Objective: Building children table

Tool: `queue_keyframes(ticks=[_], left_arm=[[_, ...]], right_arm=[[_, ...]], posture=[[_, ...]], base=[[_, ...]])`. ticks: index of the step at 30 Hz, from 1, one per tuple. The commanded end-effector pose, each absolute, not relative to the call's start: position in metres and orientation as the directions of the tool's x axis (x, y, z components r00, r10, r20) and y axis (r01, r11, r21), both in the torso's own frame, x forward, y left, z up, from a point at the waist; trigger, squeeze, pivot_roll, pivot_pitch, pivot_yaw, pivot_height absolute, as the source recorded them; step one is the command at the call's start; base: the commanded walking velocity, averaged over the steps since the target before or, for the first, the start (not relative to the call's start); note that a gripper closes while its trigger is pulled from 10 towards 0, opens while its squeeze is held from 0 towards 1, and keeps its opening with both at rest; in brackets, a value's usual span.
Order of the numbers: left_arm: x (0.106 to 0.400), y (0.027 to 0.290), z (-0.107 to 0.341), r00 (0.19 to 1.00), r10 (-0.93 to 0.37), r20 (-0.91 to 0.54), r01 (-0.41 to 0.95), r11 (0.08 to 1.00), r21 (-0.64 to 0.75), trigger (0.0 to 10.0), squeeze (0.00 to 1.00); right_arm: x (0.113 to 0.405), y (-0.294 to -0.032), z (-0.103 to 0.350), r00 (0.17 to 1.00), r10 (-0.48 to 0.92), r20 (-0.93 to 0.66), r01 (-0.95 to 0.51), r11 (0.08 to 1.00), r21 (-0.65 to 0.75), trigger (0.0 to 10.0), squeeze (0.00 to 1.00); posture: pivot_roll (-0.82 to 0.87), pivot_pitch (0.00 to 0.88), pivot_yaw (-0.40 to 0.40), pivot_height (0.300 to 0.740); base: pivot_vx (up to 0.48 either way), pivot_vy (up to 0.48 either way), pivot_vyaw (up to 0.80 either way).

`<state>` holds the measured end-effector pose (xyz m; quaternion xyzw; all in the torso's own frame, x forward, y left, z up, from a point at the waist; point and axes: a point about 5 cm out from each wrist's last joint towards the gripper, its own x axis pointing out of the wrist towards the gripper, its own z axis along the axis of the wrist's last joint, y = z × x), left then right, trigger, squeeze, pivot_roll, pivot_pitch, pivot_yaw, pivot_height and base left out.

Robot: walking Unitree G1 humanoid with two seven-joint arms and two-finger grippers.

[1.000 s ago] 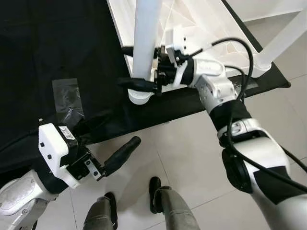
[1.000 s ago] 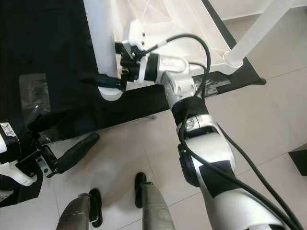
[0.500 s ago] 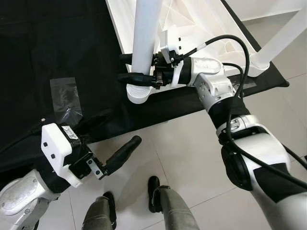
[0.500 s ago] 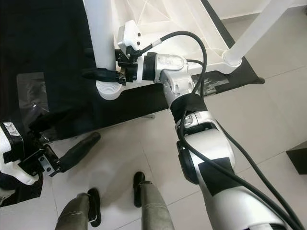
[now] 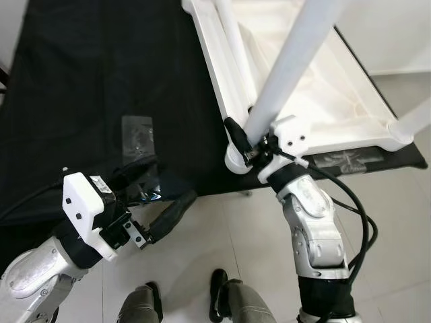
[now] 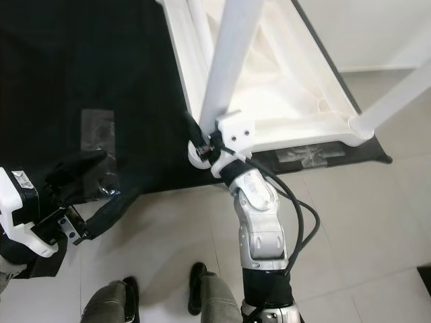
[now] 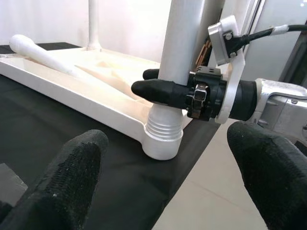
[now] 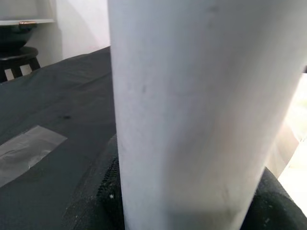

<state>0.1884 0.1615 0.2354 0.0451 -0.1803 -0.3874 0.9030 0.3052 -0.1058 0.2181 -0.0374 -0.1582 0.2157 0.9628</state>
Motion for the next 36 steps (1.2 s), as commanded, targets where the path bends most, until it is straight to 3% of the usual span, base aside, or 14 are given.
queue_keyframes(ticks=[1, 4, 5, 6, 7, 10, 11, 12, 19, 25, 26, 27, 28, 36], left_arm=[[0.193, 0.157, 0.234, 0.607, -0.739, 0.291, 0.706, 0.670, 0.229, 10.0, 0.00], [0.194, 0.157, 0.234, 0.605, -0.740, 0.295, 0.706, 0.669, 0.232, 10.0, 0.00], [0.195, 0.157, 0.235, 0.602, -0.740, 0.300, 0.706, 0.669, 0.232, 10.0, 0.00], [0.195, 0.157, 0.235, 0.602, -0.740, 0.300, 0.706, 0.669, 0.232, 10.0, 0.00], [0.195, 0.156, 0.235, 0.601, -0.740, 0.303, 0.706, 0.669, 0.232, 10.0, 0.00], [0.195, 0.156, 0.235, 0.600, -0.740, 0.304, 0.707, 0.669, 0.231, 10.0, 0.00], [0.194, 0.155, 0.234, 0.599, -0.741, 0.304, 0.709, 0.667, 0.229, 10.0, 0.00], [0.194, 0.155, 0.234, 0.599, -0.741, 0.304, 0.709, 0.667, 0.229, 10.0, 0.00], [0.191, 0.156, 0.235, 0.587, -0.755, 0.291, 0.718, 0.652, 0.243, 10.0, 0.00], [0.191, 0.160, 0.235, 0.582, -0.766, 0.273, 0.721, 0.641, 0.262, 10.0, 0.00], [0.190, 0.160, 0.234, 0.583, -0.767, 0.269, 0.721, 0.641, 0.265, 10.0, 0.00], [0.189, 0.160, 0.234, 0.584, -0.767, 0.267, 0.720, 0.641, 0.266, 10.0, 0.00], [0.188, 0.160, 0.233, 0.585, -0.766, 0.267, 0.719, 0.642, 0.265, 10.0, 0.00], [0.183, 0.155, 0.229, 0.587, -0.762, 0.273, 0.725, 0.645, 0.240, 10.0, 0.00]], right_arm=[[0.322, -0.123, 0.172, 0.941, 0.338, 0.024, -0.330, 0.931, -0.158, 10.0, 0.00], [0.323, -0.122, 0.175, 0.943, 0.333, 0.015, -0.327, 0.931, -0.161, 10.0, 0.00], [0.325, -0.122, 0.181, 0.938, 0.345, 0.016, -0.339, 0.929, -0.150, 10.0, 0.55], [0.325, -0.122, 0.181, 0.938, 0.345, 0.016, -0.339, 0.929, -0.150, 10.0, 0.55], [0.325, -0.122, 0.188, 0.937, 0.348, 0.022, -0.341, 0.929, -0.142, 10.0, 1.00], [0.329, -0.119, 0.204, 0.897, 0.435, 0.079, -0.423, 0.897, -0.128, 10.0, 1.00], [0.332, -0.116, 0.220, 0.803, 0.582, 0.128, -0.573, 0.813, -0.100, 10.0, 0.00], [0.332, -0.116, 0.220, 0.803, 0.582, 0.128, -0.573, 0.813, -0.100, 10.0, 0.00], [0.335, -0.133, 0.264, 0.345, 0.937, 0.046, -0.891, 0.343, -0.299, 10.0, 0.00], [0.340, -0.134, 0.264, 0.213, 0.975, -0.065, -0.936, 0.184, -0.299, 10.0, 0.00], [0.345, -0.131, 0.266, 0.209, 0.976, -0.066, -0.938, 0.181, -0.296, 4.1, 0.00], [0.348, -0.128, 0.268, 0.204, 0.977, -0.063, -0.940, 0.178, -0.292, 4.1, 0.00], [0.352, -0.125, 0.270, 0.194, 0.980, -0.047, -0.943, 0.173, -0.286, 0.0, 0.00], [0.358, -0.121, 0.271, 0.144, 0.989, -0.012, -0.953, 0.136, -0.271, 0.0, 0.00]], posture=[[0.08, 0.334, -0.114, 0.740], [0.08, 0.334, -0.114, 0.740], [0.08, 0.327, -0.108, 0.740], [0.08, 0.327, -0.108, 0.740], [0.08, 0.325, -0.110, 0.740], [0.08, 0.324, -0.110, 0.740], [0.09, 0.322, -0.107, 0.740], [0.09, 0.322, -0.107, 0.740], [0.10, 0.318, -0.119, 0.740], [0.11, 0.316, -0.122, 0.740], [0.12, 0.317, -0.127, 0.740], [0.12, 0.317, -0.129, 0.740], [0.13, 0.317, -0.130, 0.740], [0.13, 0.319, -0.132, 0.740]], base=[[0.000, 0.000, 0.00], [0.000, 0.000, 0.00], [0.000, 0.000, 0.00], [0.000, 0.000, 0.00], [0.000, 0.000, 0.00], [0.000, 0.000, 0.00], [0.000, 0.000, 0.00], [0.000, 0.000, 0.00], [0.000, 0.000, 0.00], [0.000, 0.000, 0.00], [0.000, 0.000, 0.00], [0.000, 0.000, 0.00], [0.000, 0.000, 0.00], [0.000, 0.000, 0.00]])
